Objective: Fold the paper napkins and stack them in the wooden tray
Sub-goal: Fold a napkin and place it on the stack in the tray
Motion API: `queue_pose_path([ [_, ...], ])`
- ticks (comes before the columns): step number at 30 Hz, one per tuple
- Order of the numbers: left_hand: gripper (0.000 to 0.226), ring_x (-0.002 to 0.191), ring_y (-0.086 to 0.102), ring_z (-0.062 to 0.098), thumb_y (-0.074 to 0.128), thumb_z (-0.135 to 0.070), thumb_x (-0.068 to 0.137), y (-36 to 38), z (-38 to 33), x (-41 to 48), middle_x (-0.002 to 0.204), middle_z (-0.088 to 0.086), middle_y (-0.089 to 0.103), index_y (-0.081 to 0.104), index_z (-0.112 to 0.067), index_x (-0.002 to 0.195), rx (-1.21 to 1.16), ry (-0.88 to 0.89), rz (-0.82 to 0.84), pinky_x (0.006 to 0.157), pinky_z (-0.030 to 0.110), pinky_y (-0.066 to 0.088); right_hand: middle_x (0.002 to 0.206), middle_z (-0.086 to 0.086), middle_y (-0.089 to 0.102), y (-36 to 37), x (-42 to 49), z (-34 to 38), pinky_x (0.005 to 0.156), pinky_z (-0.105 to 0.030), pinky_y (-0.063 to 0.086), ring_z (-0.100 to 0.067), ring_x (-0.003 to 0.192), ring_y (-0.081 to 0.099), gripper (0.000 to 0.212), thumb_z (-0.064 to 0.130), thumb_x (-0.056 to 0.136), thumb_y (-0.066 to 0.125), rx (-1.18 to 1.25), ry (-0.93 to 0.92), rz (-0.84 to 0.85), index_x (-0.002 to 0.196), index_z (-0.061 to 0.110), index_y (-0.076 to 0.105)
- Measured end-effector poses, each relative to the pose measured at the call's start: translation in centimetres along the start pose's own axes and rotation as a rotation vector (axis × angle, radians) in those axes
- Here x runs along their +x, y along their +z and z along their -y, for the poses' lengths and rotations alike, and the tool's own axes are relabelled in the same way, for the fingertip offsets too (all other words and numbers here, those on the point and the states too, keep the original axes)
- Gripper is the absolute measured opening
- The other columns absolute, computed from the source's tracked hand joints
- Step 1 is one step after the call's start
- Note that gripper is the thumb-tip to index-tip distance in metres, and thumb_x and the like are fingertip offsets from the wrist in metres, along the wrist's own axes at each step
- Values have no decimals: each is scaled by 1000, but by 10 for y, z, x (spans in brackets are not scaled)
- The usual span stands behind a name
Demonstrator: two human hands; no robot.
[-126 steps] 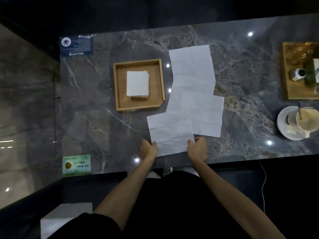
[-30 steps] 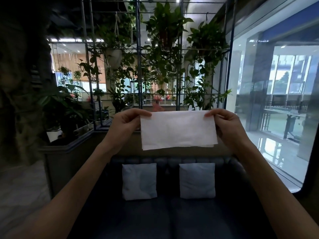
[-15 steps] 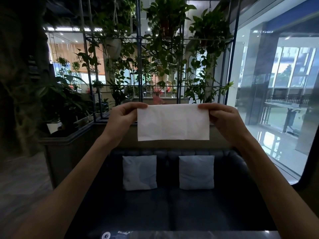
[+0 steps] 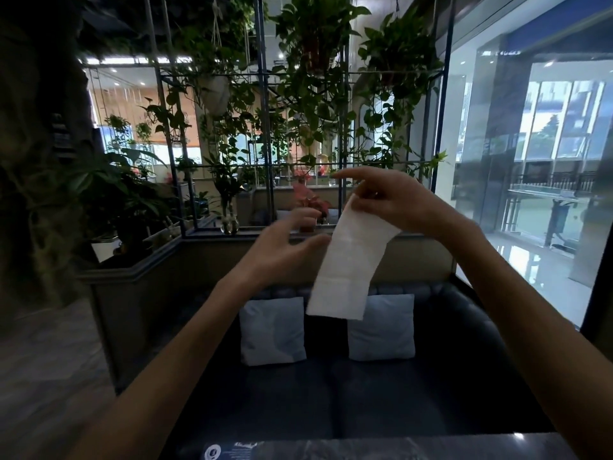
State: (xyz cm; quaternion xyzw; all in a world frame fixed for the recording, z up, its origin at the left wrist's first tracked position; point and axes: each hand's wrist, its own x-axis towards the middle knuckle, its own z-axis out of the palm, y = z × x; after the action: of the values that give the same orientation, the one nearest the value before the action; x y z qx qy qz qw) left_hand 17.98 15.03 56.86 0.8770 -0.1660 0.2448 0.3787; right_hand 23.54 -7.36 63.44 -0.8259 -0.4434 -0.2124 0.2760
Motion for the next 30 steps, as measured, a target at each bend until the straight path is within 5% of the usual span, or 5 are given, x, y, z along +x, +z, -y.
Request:
queue_pose_path([
  [8, 18, 95, 71, 14, 60, -24, 97, 34, -12, -1, 103, 3, 74, 71, -11, 105, -384, -88, -11, 84, 31, 58, 96, 14, 61, -9, 12, 20, 80, -8, 44, 9, 90, 56, 51, 6, 95, 62, -136, -60, 120, 140, 28, 52],
  [13, 20, 92, 69, 19, 59, -25, 98, 35, -9, 1, 101, 8, 72, 69, -9, 105, -512, -162, -209, 76, 30, 58, 131, 3, 61, 9, -6, -4, 100, -40, 50, -14, 118, 56, 66, 31, 92, 68, -15, 11, -267, 151, 28, 37],
  [16, 20, 99, 69, 29, 59, -25, 98, 31, -4, -4, 104, 11, 72, 67, -8, 104, -595, -196, -235, 84, 44, 60, 129, 11, 47, 32, -31, -13, 79, -15, 52, 4, 103, 56, 82, 32, 91, 68, 398, 239, -253, 157, 25, 19],
  [23, 14, 100, 69, 33, 59, -23, 98, 25, 3, -11, 102, 11, 72, 69, -13, 99, -615, -233, -181, 88, 54, 57, 107, -4, 76, 76, -41, -33, 82, -34, 60, -25, 99, 73, 30, 21, 94, 66, 887, 448, -187, 122, 15, 65],
  [30, 19, 98, 72, 35, 59, -20, 98, 14, 10, -14, 104, 15, 75, 67, -5, 107, -614, -295, -183, 85, 49, 60, 106, -9, 75, 71, -30, -26, 93, -45, 54, -29, 97, 69, 17, 19, 92, 69, 978, 459, -216, 107, 13, 72],
])
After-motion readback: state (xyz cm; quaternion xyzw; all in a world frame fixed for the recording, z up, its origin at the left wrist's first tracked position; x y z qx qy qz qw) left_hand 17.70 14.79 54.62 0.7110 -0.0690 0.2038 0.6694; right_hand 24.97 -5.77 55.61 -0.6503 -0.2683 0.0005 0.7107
